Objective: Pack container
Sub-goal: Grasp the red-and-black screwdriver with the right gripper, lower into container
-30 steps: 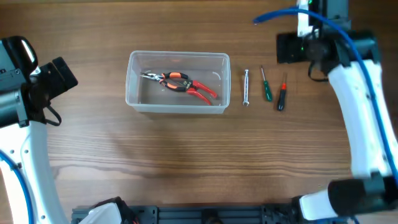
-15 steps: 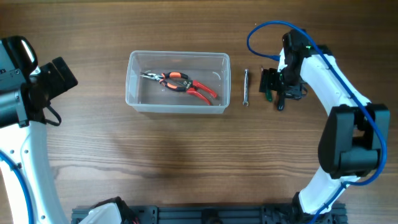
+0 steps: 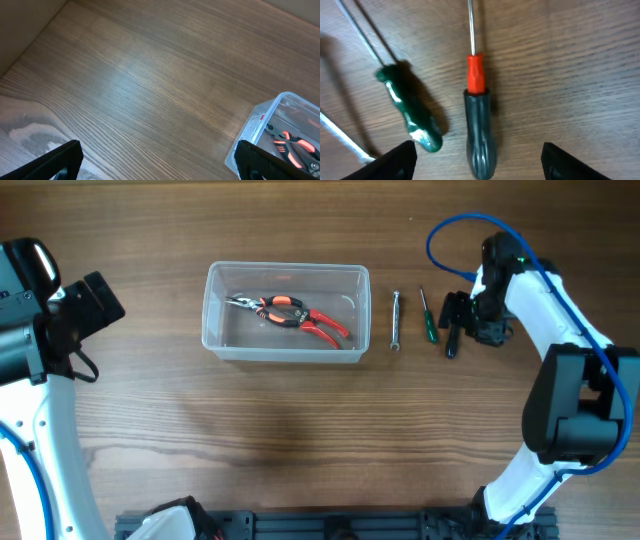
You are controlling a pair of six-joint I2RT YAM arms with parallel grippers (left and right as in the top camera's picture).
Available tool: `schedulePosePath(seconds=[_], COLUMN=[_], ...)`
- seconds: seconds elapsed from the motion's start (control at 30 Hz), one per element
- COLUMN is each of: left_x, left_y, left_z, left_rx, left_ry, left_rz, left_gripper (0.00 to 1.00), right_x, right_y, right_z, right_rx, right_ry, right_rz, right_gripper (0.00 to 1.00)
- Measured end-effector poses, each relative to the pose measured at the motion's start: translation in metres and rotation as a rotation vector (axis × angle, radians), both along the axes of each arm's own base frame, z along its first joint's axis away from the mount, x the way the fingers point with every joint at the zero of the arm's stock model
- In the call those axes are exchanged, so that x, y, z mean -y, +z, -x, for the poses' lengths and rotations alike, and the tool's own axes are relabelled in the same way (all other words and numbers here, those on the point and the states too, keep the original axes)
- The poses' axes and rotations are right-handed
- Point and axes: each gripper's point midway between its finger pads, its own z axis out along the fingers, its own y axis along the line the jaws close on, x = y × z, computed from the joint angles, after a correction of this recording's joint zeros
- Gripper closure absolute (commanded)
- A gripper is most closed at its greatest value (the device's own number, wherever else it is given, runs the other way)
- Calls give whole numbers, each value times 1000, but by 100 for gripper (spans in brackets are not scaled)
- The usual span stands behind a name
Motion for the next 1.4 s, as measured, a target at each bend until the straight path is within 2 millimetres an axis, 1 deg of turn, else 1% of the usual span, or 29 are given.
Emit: schedulePosePath(seconds=[0.13,0.27,0.3,0.33,0.37,0.4,0.47,0.53,0.7,0.8,0.83,0.9,0.97,1.0,1.03,1.07,1.1,1.13,1.17,1.2,1.23,1.27,1.3,1.33,1.37,1.4], left_x=[0,0,0,0,0,0,0,0,0,0,0,0,0,0,0,0,0,0,0,0,0,0,0,0,0,0], left_y=[0,0,0,0,0,0,0,0,0,0,0,0,0,0,0,0,0,0,0,0,0,0,0,0,0,0], left_z=[0,0,0,0,0,0,0,0,0,0,0,0,0,0,0,0,0,0,0,0,0,0,0,0,0,0], left_rx=[0,0,0,0,0,0,0,0,0,0,0,0,-1,-1,-1,-1,-1,-1,-1,-1,-1,-1,-1,-1,-1,0], left_ry=[0,0,0,0,0,0,0,0,0,0,0,0,0,0,0,0,0,0,0,0,0,0,0,0,0,0], left_rz=[0,0,0,0,0,0,0,0,0,0,0,0,0,0,0,0,0,0,0,0,0,0,0,0,0,0], left_gripper=[0,0,0,0,0,0,0,0,0,0,0,0,0,0,0,0,0,0,0,0,0,0,0,0,0,0], right_x=[-1,-1,-1,-1,-1,-1,-1,-1,-1,-1,-1,0,-4,-9,-18,-30,-46,-74,-95,-122,-152,-181,-200,-238,-270,-284], right_y=[-16,-25,-26,-26,-26,-26,-26,-26,-24,-18,-11,15,63,100,143,181,225,276,302,328,345,352,353,342,317,303], right_z=[9,15,15,14,14,13,13,12,11,18,16,-1,-28,-46,-62,-70,-74,-69,-61,-46,-28,-11,0,19,31,36], right_rx=[-7,-17,-15,-11,-8,-5,-4,0,2,-42,-46,9,129,235,360,469,594,735,809,884,934,962,983,962,932,910], right_ry=[4,5,2,1,2,5,1,0,4,5,8,13,32,55,95,140,205,310,387,498,621,740,870,1005,1177,1253], right_rz=[0,0,1,2,3,3,3,4,3,1,1,4,-11,-30,-53,-72,-94,-121,-133,-154,-175,-196,-184,-231,-228,-226], right_gripper=[31,47,51,59,69,72,83,96,96,96,96,96,96,96,96,96,96,96,96,95,96,96,96,96,96,96])
